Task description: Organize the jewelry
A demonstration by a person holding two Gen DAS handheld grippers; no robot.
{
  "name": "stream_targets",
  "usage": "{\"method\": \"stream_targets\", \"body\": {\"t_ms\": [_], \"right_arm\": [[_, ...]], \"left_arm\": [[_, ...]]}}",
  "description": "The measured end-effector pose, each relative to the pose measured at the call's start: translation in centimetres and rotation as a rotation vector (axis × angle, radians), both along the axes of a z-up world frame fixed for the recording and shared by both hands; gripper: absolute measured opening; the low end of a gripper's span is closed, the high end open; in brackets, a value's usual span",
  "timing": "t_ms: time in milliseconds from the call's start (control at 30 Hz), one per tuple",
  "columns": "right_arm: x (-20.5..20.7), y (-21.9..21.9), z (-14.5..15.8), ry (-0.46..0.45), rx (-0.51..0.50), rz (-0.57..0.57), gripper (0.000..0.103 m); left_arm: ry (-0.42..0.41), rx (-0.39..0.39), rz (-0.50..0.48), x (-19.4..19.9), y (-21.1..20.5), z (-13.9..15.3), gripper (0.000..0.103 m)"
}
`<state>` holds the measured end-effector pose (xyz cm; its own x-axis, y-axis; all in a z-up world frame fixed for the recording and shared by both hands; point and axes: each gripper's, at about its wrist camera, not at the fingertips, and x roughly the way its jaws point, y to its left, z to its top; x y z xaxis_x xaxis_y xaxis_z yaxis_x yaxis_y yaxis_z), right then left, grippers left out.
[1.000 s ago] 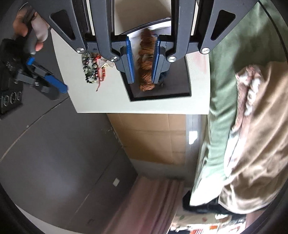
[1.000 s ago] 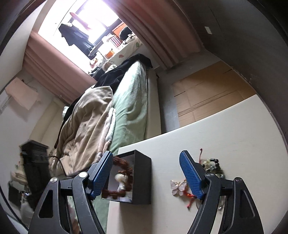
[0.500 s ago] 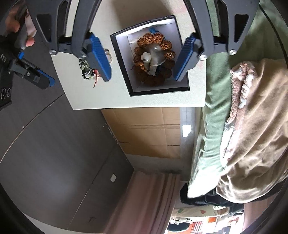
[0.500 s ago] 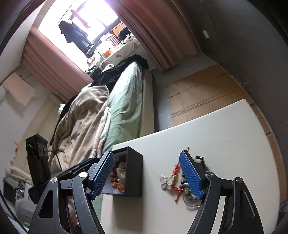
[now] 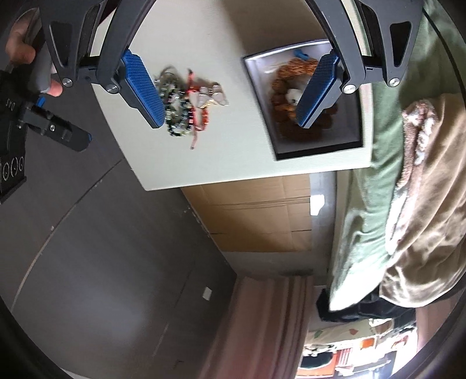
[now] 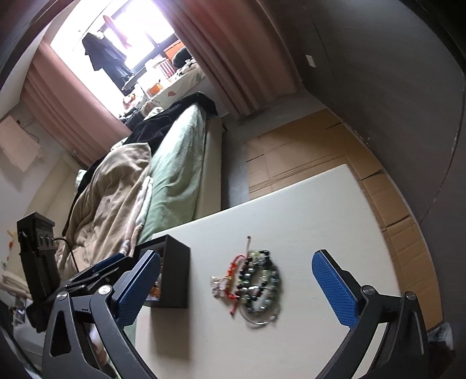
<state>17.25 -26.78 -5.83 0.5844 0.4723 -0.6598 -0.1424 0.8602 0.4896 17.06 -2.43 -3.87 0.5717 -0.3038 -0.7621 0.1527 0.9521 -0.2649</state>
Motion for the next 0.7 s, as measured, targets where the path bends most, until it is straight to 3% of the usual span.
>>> {"method": "stream_targets", "body": {"t_ms": [67, 533, 600, 667, 700], "right_arm": [[-0.2, -0.8, 0.2, -0.004, 0.0, -0.013, 0.103], [-1.0, -5.8, -0.3, 0.041, -0.034, -0.073, 0.103], [-0.9, -6.6, -0.5, 0.048, -0.022, -0.081, 0.103], [-0.8, -7.4, -0.9, 0.063, -0.011, -0.093, 0.103], [-0.7, -7.7, -1.2, 0.071, -0.005, -0.098, 0.103]], "left_arm": [[0.002, -0.002, -0.013, 0.0, -0.8, 0.0, 0.103], [0.022, 0.03, -0.038, 0.2, -5.7, -0.2, 0.102], [0.017, 0.043, -0.035, 0.3, -5.9, -0.2, 0.094], [0.043, 0.044, -0.031, 0.6, -6.1, -0.6, 0.073], [0.06, 0.038, -0.031, 0.8, -6.1, -1.0, 0.068]]}}
